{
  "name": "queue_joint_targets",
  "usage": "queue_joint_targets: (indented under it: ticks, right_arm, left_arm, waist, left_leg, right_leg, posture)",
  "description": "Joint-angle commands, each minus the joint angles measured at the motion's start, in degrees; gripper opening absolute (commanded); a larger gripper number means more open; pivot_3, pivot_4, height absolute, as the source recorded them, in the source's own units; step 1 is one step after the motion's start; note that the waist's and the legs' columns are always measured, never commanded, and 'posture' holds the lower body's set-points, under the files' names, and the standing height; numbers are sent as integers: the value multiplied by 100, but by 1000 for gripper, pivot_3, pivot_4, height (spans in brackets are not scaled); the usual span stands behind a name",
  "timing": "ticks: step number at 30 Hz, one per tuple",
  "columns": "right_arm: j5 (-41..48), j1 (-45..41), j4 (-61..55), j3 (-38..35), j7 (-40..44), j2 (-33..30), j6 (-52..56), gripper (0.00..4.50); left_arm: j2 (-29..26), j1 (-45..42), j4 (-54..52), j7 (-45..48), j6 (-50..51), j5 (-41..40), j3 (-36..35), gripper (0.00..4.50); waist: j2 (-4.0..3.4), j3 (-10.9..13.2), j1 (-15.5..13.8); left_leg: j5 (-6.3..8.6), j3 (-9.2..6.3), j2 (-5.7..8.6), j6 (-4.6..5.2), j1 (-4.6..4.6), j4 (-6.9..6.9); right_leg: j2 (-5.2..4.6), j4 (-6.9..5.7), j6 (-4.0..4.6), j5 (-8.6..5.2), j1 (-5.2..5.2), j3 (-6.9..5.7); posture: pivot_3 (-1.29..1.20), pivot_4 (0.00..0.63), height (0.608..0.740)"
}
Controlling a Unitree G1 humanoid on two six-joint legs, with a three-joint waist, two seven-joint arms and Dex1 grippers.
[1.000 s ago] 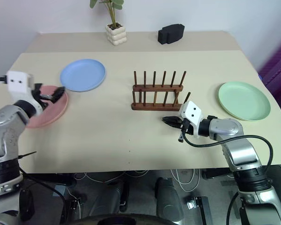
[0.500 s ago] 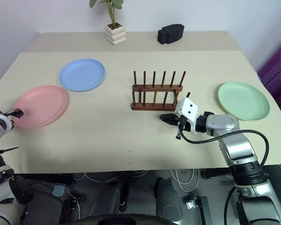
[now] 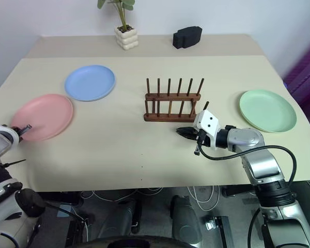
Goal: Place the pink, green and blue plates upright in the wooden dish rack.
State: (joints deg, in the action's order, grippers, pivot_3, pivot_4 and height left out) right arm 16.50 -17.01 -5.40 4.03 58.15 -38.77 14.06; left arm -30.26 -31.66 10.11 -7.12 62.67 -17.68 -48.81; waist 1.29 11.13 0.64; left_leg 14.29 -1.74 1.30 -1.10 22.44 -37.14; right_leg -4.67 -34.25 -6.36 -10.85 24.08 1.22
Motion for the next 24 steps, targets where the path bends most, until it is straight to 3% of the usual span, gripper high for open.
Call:
queue_joint_targets:
  ticks: [1, 5, 9, 16, 19, 24]
  right_arm:
    - [16, -53, -85, -60, -16, 39, -102, 0]
    - [17, -105, -76, -41, 2, 48, -97, 0]
    - [-34, -271, -227, -33, 14, 5, -166, 0]
    - [41, -1143, -566, -54, -165, 130, -10, 0]
    - [33, -1734, -864, 29, -390, 351, 148, 815]
    - [-1088, -2513, -680, 626, -978, 725, -495, 3322]
  left_arm:
    - [0, 64, -105, -295, -67, 53, -184, 35]
    - [6, 30, -111, -387, -174, -32, -295, 35]
    - [-49, -168, -602, 174, -1843, -321, -232, 35]
    - [-352, -541, -1426, 1119, -2483, -548, 961, 35]
    - [-361, -742, -1777, 1286, -2284, -498, 1767, 0]
    - [306, -1196, -2379, 1076, -2024, -474, 2905, 0]
  waist:
    - [0, 0, 6]
    - [1, -1, 18]
    - [14, 3, 8]
    - [18, 4, -19]
    - [18, 4, 5]
    - [18, 4, 1]
  left_leg:
    - [0, 1, 0, 0, -1, 0]
    - [0, 0, -1, 0, -1, 1]
    - [-1, 0, -2, -3, 2, 1]
    - [-4, 1, 1, -8, 14, -1]
    - [-4, 3, 1, -7, 13, 2]
    - [-4, 0, 2, -7, 20, 0]
  right_leg:
    - [0, 0, 0, 0, 0, 1]
    - [2, 0, 0, 0, 0, 0]
    - [3, 0, 2, 1, 4, -1]
    - [-2, 8, 5, 3, 9, 0]
    - [-2, 9, 5, 3, 9, 0]
    - [2, 4, 4, 4, 16, 0]
  posture:
    - [0, 150, 735]
    - [0, 150, 735]
    - [0, 150, 735]
    - [0, 150, 735]
    - [0, 150, 735]
    - [0, 150, 735]
